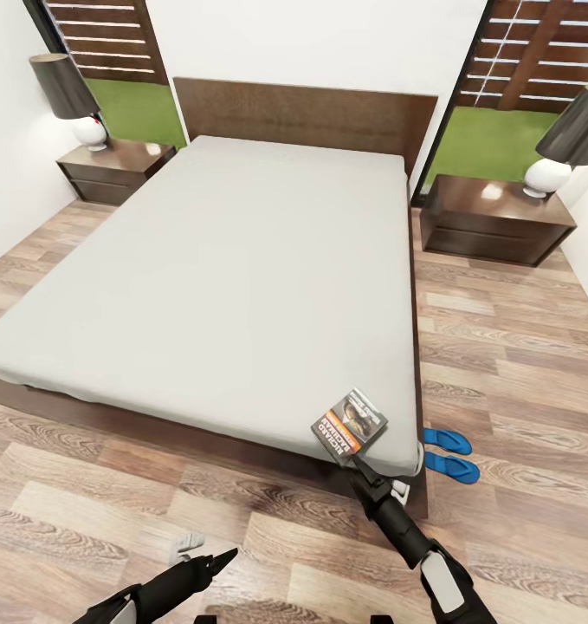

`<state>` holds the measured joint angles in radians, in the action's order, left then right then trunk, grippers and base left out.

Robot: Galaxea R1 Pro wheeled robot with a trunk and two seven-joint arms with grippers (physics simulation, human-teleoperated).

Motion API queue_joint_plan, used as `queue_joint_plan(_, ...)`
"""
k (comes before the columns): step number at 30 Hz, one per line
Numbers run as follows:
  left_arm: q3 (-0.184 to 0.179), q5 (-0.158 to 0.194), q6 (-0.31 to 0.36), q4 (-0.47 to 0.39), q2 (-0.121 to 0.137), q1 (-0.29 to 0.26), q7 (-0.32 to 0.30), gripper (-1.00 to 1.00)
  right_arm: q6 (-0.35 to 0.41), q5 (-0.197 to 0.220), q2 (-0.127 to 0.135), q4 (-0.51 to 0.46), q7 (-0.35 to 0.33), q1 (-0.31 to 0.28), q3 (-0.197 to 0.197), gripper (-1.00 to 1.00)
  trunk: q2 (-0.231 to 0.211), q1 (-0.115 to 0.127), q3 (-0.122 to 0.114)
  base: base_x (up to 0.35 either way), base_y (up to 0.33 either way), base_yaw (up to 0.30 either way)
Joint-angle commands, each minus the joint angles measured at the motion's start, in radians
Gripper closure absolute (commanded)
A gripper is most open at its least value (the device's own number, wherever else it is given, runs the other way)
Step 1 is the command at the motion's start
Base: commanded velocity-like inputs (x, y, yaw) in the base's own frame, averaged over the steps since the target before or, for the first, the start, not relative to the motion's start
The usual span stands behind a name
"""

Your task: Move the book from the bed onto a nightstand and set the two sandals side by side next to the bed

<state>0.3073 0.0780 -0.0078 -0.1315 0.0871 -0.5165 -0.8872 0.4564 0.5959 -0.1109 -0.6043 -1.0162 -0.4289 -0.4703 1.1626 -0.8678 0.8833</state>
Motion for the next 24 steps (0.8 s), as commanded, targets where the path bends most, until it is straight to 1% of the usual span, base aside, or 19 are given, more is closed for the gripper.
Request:
queue_joint_plan(1,-0.005,0.008,-0.001,0.001,0.000,0.000,-0.002,-1.00,0.008,0.001,-0.001,0.000,-0.002,-0.001,-0.013,-1.00,0.000,0.000,0.001,0.000,0.000,0.000)
queue_joint_plan(3,-0.005,0.008,-0.001,0.001,0.001,0.000,-0.003,-1.00,0.009,0.001,-0.001,0.000,-0.003,-0.001,-0.022,-1.00,0.000,0.000,0.001,0.000,0.000,0.000)
queue_joint_plan(10,-0.006,0.009,-0.001,0.001,0.000,0.000,-0.003,-1.00,0.010,0.001,-0.001,0.000,-0.003,-0.001,-0.027,-1.00,0.000,0.000,0.001,0.000,0.000,0.000)
queue_joint_plan(24,-0.007,0.008,0.000,0.001,0.000,0.000,-0.003,-1.00,0.010,0.001,-0.001,0.000,-0.003,-0.001,-0.025,-1.00,0.098,-0.054,0.044,0.000,0.000,0.000)
